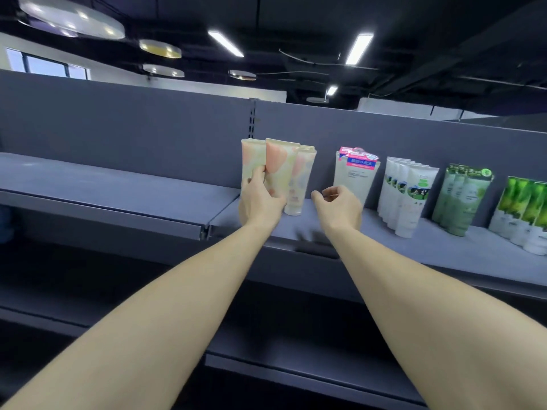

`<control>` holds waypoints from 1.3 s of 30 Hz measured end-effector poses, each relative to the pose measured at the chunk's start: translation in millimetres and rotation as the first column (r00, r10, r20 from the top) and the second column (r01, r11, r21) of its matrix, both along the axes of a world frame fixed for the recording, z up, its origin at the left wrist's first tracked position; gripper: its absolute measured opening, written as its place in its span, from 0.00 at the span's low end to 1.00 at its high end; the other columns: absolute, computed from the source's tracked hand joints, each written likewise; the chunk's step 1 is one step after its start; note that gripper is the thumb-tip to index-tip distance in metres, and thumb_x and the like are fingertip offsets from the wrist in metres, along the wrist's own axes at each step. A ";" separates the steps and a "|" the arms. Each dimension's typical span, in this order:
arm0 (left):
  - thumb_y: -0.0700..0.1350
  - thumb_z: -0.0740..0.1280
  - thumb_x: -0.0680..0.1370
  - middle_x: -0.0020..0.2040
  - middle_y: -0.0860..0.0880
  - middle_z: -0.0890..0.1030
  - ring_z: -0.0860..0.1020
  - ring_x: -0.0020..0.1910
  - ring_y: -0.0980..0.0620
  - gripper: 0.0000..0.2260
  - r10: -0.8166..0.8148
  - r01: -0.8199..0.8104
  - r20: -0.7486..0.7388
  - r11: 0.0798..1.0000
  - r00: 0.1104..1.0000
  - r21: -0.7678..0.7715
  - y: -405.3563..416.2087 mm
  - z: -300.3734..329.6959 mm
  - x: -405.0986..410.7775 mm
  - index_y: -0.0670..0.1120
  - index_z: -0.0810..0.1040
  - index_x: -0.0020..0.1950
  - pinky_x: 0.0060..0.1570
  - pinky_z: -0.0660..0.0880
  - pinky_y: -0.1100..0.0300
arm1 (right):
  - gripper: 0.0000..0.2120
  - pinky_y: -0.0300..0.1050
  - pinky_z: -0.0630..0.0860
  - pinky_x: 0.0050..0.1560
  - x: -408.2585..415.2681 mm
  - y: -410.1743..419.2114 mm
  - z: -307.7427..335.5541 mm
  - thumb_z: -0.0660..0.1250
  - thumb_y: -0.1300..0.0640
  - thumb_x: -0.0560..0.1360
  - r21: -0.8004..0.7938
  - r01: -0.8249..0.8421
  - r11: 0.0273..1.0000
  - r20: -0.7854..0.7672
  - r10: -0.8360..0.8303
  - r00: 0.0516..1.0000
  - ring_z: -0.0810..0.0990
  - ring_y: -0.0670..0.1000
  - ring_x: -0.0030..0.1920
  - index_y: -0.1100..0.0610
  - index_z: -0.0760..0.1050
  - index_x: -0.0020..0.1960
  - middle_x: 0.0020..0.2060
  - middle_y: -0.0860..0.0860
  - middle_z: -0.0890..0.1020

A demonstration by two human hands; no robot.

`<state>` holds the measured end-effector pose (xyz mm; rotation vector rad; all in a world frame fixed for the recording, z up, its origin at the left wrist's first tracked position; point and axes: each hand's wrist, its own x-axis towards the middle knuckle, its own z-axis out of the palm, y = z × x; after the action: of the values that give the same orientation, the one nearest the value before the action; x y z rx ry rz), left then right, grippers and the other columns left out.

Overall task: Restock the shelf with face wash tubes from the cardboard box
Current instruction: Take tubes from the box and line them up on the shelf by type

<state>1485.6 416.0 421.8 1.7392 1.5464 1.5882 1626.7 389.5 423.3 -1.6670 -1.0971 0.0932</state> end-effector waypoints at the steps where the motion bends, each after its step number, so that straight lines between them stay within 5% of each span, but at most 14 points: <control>1: 0.45 0.69 0.72 0.56 0.49 0.74 0.76 0.50 0.46 0.24 -0.001 0.002 0.001 1.000 1.000 -0.007 7.1 -0.6 -10.3 0.54 0.69 0.66 0.41 0.71 0.56 | 0.09 0.43 0.69 0.43 -10.6 6.3 -0.7 0.67 0.46 0.75 0.002 -0.005 1.000 0.005 0.005 1.000 0.77 0.49 0.46 0.50 0.77 0.50 0.44 0.44 0.79; 10: 0.47 0.70 0.73 0.56 0.47 0.73 0.77 0.50 0.44 0.24 -0.060 0.063 0.047 0.995 0.997 -0.071 62.3 -12.7 -51.6 0.53 0.67 0.68 0.43 0.74 0.54 | 0.08 0.44 0.70 0.41 -56.0 41.7 -9.3 0.65 0.49 0.76 -0.032 0.085 0.996 0.044 -0.084 0.996 0.77 0.51 0.43 0.54 0.75 0.48 0.41 0.47 0.80; 18: 0.47 0.67 0.75 0.59 0.48 0.69 0.73 0.45 0.46 0.23 -0.125 0.134 0.065 0.979 0.990 -0.153 105.1 -12.0 -49.6 0.55 0.64 0.69 0.55 0.74 0.43 | 0.06 0.45 0.69 0.42 -42.6 62.2 -7.4 0.65 0.52 0.76 -0.037 0.169 0.985 0.021 -0.169 0.985 0.76 0.51 0.44 0.53 0.74 0.48 0.42 0.47 0.78; 23: 0.44 0.68 0.75 0.62 0.46 0.68 0.73 0.47 0.46 0.27 -0.157 0.162 0.041 0.974 0.987 -0.160 121.1 -14.3 -44.3 0.54 0.61 0.72 0.53 0.75 0.43 | 0.03 0.49 0.77 0.45 -31.8 71.6 -9.0 0.65 0.53 0.78 -0.025 0.211 0.977 0.019 -0.211 0.977 0.78 0.52 0.45 0.52 0.73 0.49 0.43 0.49 0.79; 30: 0.41 0.70 0.75 0.62 0.43 0.67 0.76 0.50 0.40 0.30 -0.116 0.111 -0.020 0.982 0.993 -0.155 119.3 -12.8 -38.6 0.50 0.60 0.73 0.47 0.78 0.43 | 0.03 0.45 0.70 0.43 -26.5 70.6 -15.2 0.65 0.54 0.77 -0.028 0.206 0.978 -0.003 -0.207 0.978 0.76 0.52 0.46 0.53 0.75 0.49 0.43 0.48 0.79; 36: 0.46 0.73 0.74 0.65 0.42 0.67 0.75 0.59 0.40 0.36 -0.027 0.021 -0.033 0.983 0.999 -0.183 101.0 -13.1 -38.7 0.44 0.56 0.76 0.52 0.75 0.44 | 0.05 0.42 0.67 0.42 -20.1 52.3 -14.6 0.65 0.54 0.77 -0.030 0.190 0.981 -0.009 -0.191 0.982 0.75 0.51 0.45 0.54 0.75 0.51 0.44 0.47 0.79; 39: 0.47 0.73 0.75 0.64 0.43 0.67 0.74 0.59 0.42 0.31 0.038 -0.053 -0.085 0.982 0.996 -0.184 79.8 -13.1 -38.6 0.43 0.62 0.72 0.47 0.74 0.48 | 0.06 0.42 0.67 0.42 -15.3 37.3 -14.1 0.65 0.53 0.76 -0.039 0.152 0.988 -0.030 -0.153 0.988 0.75 0.51 0.46 0.53 0.75 0.52 0.46 0.47 0.80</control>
<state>1447.0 495.8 408.6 1.6962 1.7250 1.3591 1611.5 426.8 409.2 -1.7708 -0.9452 0.0421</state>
